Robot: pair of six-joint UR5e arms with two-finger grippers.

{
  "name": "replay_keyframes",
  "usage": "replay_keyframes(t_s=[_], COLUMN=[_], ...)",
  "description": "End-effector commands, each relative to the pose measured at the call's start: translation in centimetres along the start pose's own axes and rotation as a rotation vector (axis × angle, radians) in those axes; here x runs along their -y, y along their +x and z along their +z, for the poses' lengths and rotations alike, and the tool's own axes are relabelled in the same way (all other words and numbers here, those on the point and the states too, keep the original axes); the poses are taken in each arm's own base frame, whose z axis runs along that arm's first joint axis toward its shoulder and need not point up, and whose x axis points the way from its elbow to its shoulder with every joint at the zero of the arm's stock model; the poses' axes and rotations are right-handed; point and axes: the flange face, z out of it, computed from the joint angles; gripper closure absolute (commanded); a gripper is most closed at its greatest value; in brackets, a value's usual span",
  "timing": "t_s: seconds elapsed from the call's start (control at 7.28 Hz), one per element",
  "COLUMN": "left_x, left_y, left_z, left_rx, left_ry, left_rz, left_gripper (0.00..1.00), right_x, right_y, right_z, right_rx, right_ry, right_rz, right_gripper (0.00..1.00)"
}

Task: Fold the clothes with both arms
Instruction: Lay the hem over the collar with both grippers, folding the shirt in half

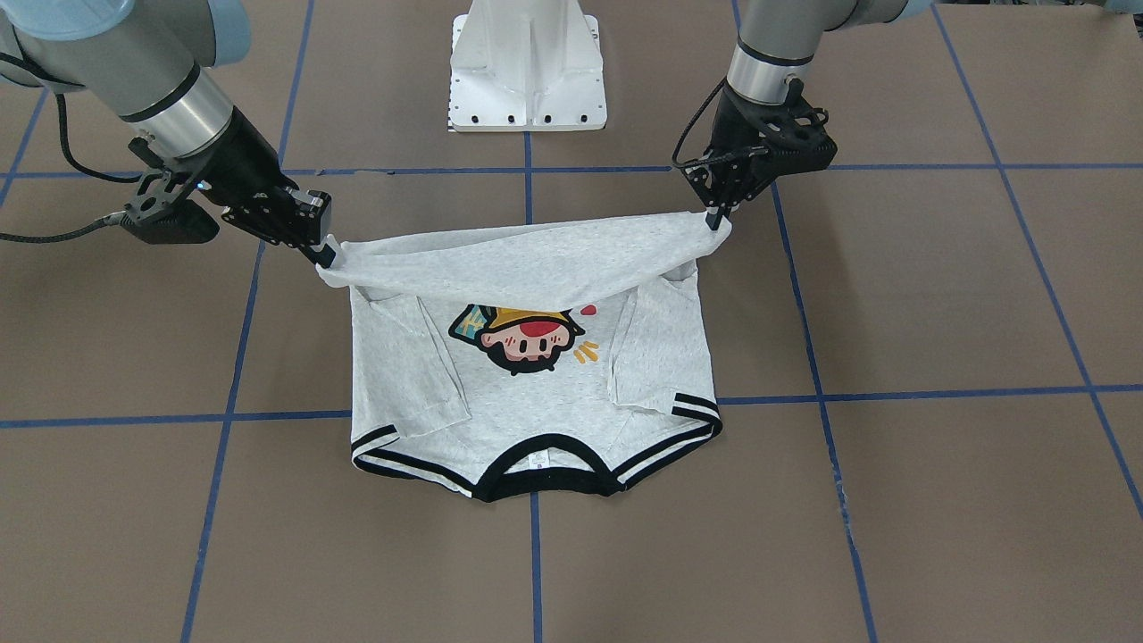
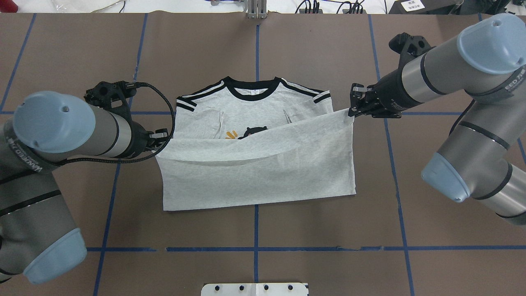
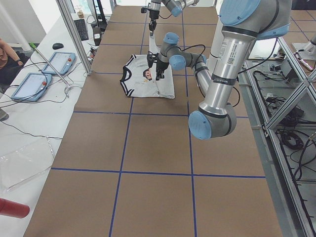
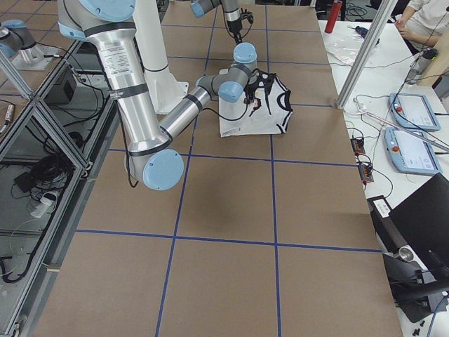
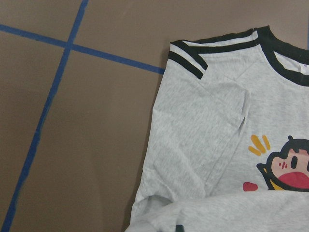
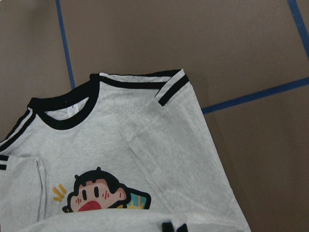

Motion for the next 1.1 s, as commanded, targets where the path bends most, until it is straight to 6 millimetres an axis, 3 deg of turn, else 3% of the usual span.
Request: replay_keyframes(t_s=[0.0, 0.14, 0.41, 0.82, 0.96], left_x=[2.6, 4.3, 7.5, 8.8, 9.7], left_y=[0.2, -0.3, -1.2, -0.8, 0.0], left_z=[1.9, 2.6, 4.4, 7.7, 8.5], left_rx=[0.012, -0.001, -0.014, -0.034, -0.037], left_ry=[0.029, 0.051, 0.091, 0.101, 0.108], left_rz=[0.005, -0.003, 0.01, 0.01, 0.006], left_gripper=[1.0, 1.0, 1.0, 1.0, 1.0], right_x=[4.1, 5.8, 7.3, 8.5, 9.1], right_y=[0.4, -0.9, -1.4, -1.4, -2.3], right_z=[1.8, 3.1, 4.2, 5.5, 6.1], right_rx=[-0.042, -0.054, -0.07, -0.092, -0.095], right_ry=[0.024, 0.03, 0.031, 0.029, 0.029], right_rz=[0.011, 0.023, 0.039, 0.056, 0.057], right_gripper=[1.0, 1.0, 1.0, 1.0, 1.0])
